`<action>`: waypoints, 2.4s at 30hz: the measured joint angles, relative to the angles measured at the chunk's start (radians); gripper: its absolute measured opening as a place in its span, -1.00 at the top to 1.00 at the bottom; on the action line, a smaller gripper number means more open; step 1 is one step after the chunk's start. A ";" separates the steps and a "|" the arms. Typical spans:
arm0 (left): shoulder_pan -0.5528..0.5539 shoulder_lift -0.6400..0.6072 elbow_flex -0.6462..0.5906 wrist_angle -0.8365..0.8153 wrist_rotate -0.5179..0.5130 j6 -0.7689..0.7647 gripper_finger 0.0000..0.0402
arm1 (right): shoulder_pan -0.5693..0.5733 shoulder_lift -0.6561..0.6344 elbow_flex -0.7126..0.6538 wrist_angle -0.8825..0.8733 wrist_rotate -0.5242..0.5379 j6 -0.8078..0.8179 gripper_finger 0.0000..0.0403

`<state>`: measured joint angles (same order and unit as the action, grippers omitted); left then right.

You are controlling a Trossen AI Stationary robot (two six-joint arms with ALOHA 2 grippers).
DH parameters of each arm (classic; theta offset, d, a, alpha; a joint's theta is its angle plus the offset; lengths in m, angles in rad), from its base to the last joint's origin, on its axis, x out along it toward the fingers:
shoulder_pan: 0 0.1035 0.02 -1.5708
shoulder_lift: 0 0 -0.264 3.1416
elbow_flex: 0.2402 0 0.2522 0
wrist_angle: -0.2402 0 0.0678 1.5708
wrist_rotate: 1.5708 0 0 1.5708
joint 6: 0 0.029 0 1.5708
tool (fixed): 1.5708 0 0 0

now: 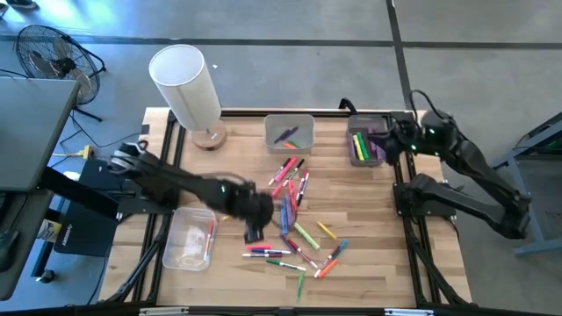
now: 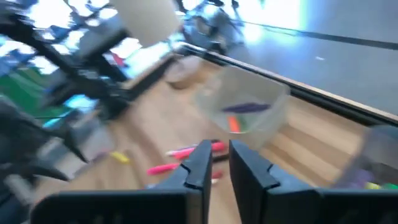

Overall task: Pick & Place Markers
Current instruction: Put the purple marker pen into the white bin

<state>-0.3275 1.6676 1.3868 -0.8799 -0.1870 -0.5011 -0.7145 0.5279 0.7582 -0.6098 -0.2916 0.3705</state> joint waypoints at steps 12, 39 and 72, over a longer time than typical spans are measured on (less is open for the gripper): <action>-0.250 0.182 0.001 0.044 0.044 -0.308 -0.04 | 0.213 -0.044 0.000 -0.008 0.091 0.041 0.95; -0.256 0.358 0.004 0.099 0.129 -0.236 0.61 | 0.305 -0.043 0.000 -0.008 0.128 0.075 0.94; -0.388 -0.010 0.248 -0.641 -0.084 -1.009 0.95 | 0.305 -0.043 -0.002 -0.022 0.123 0.066 0.94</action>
<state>-0.7155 1.6580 1.6351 -1.5204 -0.2709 -1.5101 -0.4091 0.4850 0.7563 -0.6319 -0.1685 0.4370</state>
